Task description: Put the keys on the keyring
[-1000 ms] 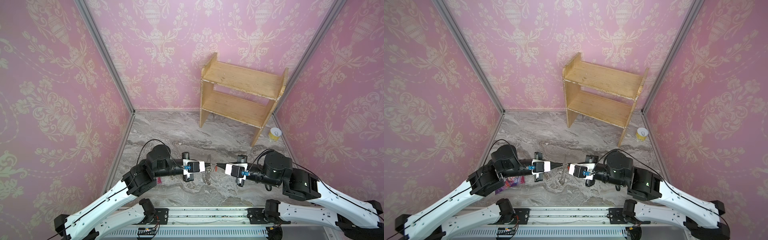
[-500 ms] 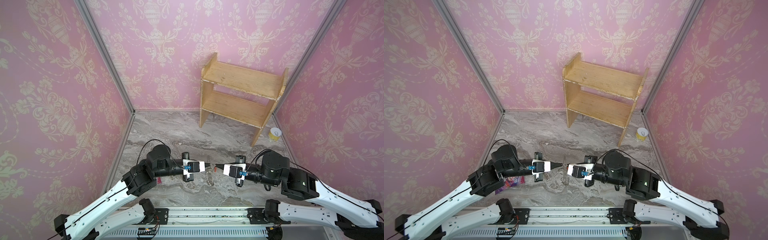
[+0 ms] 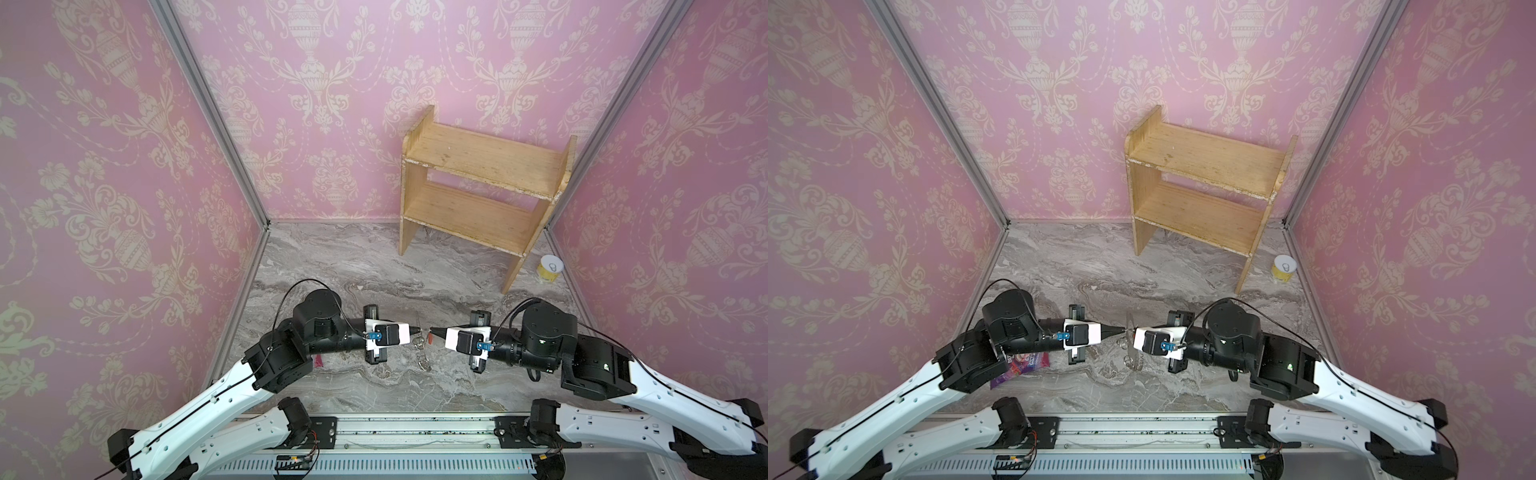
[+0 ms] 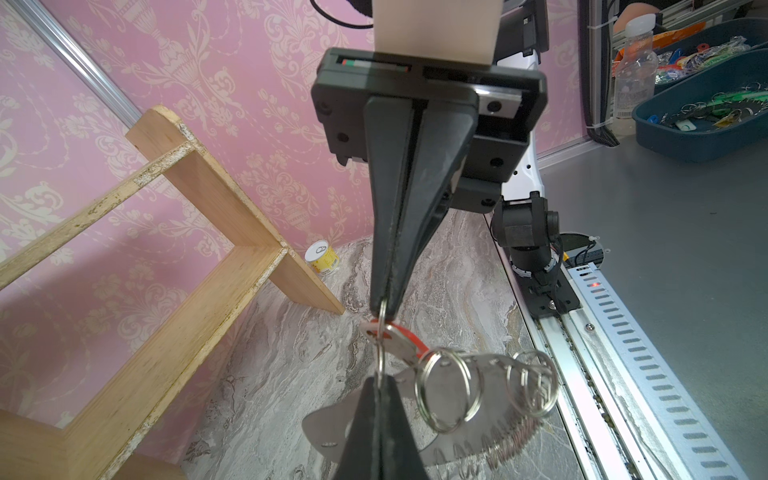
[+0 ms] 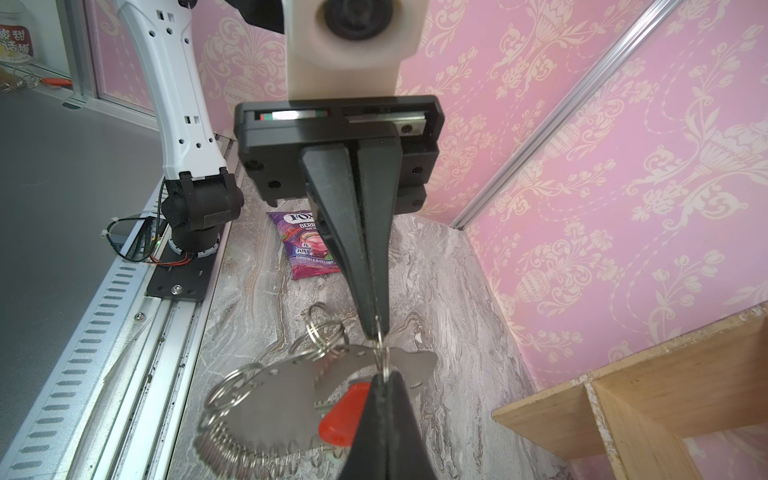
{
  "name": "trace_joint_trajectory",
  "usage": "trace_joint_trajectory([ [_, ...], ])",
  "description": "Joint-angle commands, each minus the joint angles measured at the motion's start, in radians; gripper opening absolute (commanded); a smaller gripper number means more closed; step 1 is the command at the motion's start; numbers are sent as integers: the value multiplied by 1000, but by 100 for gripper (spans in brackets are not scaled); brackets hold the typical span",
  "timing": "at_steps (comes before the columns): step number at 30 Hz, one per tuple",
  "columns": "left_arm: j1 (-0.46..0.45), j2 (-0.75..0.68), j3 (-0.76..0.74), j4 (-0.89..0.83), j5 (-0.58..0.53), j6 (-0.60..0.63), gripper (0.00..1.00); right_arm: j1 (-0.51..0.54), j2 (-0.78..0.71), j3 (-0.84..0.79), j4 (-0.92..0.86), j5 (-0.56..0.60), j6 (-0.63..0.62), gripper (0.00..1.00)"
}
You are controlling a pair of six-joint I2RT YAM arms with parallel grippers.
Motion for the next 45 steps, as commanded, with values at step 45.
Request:
trace_joint_trajectory([
  [45, -35, 6, 97, -90, 45, 133, 0, -176, 116, 167, -125, -144, 136, 0],
])
